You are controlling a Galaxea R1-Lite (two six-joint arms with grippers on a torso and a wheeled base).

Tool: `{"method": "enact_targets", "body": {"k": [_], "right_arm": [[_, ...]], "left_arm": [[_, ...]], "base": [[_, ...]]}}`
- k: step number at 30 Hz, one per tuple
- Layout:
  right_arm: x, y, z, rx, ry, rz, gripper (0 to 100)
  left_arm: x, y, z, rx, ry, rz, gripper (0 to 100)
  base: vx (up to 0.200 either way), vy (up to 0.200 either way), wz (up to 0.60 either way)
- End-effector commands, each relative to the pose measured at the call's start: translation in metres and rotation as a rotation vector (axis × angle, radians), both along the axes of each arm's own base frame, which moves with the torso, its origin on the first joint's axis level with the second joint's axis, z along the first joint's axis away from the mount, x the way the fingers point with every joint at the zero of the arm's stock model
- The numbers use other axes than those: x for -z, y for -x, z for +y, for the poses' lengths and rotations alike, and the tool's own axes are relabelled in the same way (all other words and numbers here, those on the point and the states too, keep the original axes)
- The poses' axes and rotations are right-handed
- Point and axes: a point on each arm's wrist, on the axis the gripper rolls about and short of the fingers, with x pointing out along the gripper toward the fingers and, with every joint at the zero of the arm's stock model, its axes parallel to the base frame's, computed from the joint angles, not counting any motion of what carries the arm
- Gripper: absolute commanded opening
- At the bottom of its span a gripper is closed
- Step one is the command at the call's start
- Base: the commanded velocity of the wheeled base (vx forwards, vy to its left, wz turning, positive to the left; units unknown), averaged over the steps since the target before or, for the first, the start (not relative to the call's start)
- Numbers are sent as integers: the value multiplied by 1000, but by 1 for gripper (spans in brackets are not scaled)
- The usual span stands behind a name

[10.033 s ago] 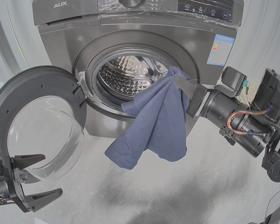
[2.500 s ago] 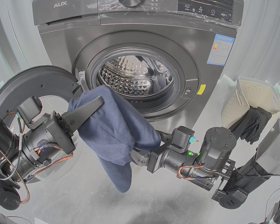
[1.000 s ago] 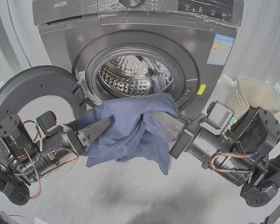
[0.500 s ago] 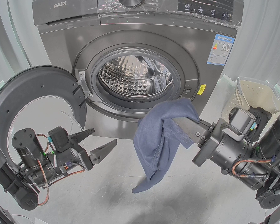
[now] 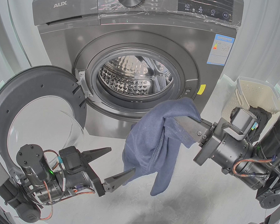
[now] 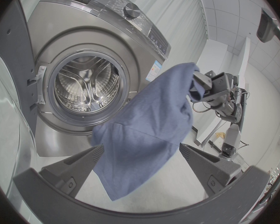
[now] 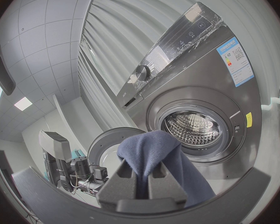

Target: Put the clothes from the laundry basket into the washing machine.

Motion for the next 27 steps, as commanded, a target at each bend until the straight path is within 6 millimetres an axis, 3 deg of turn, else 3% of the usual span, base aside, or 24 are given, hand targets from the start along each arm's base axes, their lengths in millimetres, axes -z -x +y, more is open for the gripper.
{"method": "enact_targets", "body": {"k": [1,6,15,27], "right_arm": [[11,-6,7,1,27,26,0],[18,-10,13,39,31,54,0],[11,-16,16,68,-11,63,0],[6,-20,20,135,-38,105,0]], "left_arm": [[1,12,-1,34,-15,-1,100],[1,13,0,38,-26,-8,100],[8,12,0,33,-64,-1,100],[20,-3,-14,6,-100,4,100]], "base": [[0,0,0],[0,0,0],[0,0,0],[0,0,0]]}}
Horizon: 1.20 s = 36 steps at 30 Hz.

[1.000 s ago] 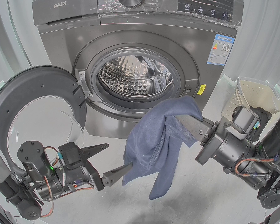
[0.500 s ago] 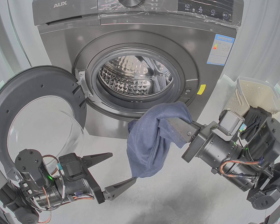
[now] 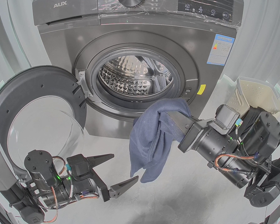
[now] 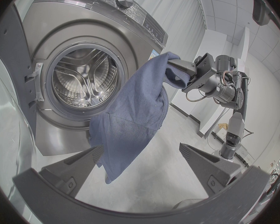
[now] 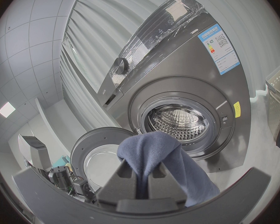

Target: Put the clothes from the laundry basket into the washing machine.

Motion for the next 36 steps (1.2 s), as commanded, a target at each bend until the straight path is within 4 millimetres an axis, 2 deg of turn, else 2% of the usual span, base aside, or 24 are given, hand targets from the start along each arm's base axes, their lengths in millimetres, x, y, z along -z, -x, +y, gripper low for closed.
{"method": "enact_targets", "body": {"k": [1,6,9,18,25,36], "right_arm": [[-3,1,2,-6,-11,-3,0],[-3,2,2,-9,-14,-5,0],[-3,2,2,-9,-13,-4,0],[-2,1,2,-7,-9,-1,0],[-1,1,2,-7,-7,0,0],[1,-1,1,2,1,6,0]], "left_arm": [[3,-9,-10,12,8,2,100],[6,-24,-21,15,7,-16,100],[8,-30,-35,38,15,-30,100],[-1,-51,-49,-39,57,-94,100],[-4,-56,-44,-99,63,-107,100],[-18,-58,-19,-186,76,-138,100]], "base": [[0,0,0],[0,0,0],[0,0,0],[0,0,0],[0,0,0],[0,0,0]]}}
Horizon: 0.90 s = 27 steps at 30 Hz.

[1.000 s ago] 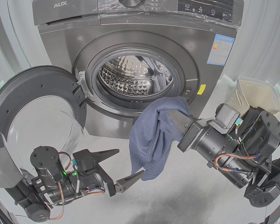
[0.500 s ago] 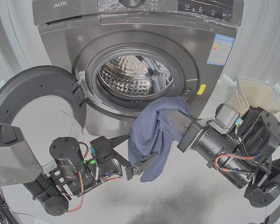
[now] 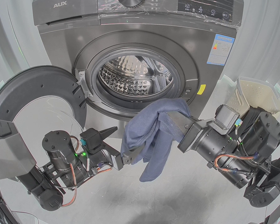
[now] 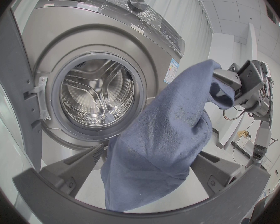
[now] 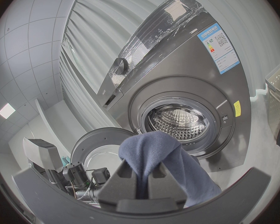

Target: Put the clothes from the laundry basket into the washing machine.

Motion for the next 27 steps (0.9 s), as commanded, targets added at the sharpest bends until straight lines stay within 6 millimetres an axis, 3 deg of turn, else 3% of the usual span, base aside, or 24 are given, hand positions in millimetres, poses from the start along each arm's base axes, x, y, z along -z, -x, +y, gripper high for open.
{"method": "enact_targets", "body": {"k": [1,17,27], "right_arm": [[1,-1,0,4,2,2,0],[4,-10,-6,39,10,9,0],[3,-9,-6,40,7,7,0]], "left_arm": [[-8,2,11,-28,11,-17,100],[-19,17,26,-36,25,-34,100],[-10,18,27,-37,2,-1,100]], "base": [[0,0,0],[0,0,0],[0,0,0]]}}
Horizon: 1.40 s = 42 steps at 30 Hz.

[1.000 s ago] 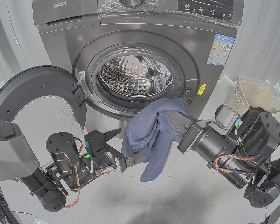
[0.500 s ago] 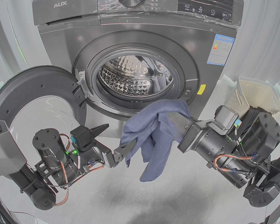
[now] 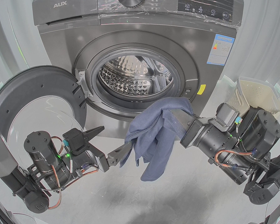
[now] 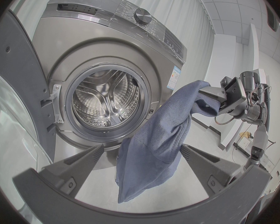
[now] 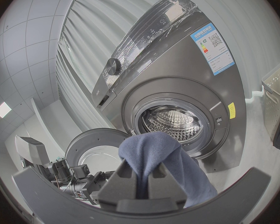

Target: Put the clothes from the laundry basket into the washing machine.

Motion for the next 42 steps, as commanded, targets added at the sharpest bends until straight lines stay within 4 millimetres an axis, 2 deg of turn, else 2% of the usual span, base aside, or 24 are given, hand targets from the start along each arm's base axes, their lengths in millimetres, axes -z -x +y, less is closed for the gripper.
{"method": "enact_targets", "body": {"k": [1,6,15,19,29,37,42], "right_arm": [[0,0,1,-2,0,0,0],[-1,2,2,-8,-2,-2,0],[-2,3,3,-14,-4,-4,0],[-1,4,3,-15,-4,-4,0],[0,3,3,-15,-2,-2,0],[0,4,3,-17,0,0,0],[1,4,4,-19,1,1,0]], "left_arm": [[2,-1,-1,1,-5,6,100],[14,-13,-12,12,-20,31,100],[24,-33,-22,-4,-21,32,100],[23,-36,-22,-10,-15,25,100],[26,-47,-7,-71,-14,37,100],[18,-54,-12,-70,12,3,100],[10,-58,-22,-48,35,-34,100]], "base": [[0,0,0],[0,0,0],[0,0,0],[0,0,0],[0,0,0],[0,0,0],[0,0,0]]}}
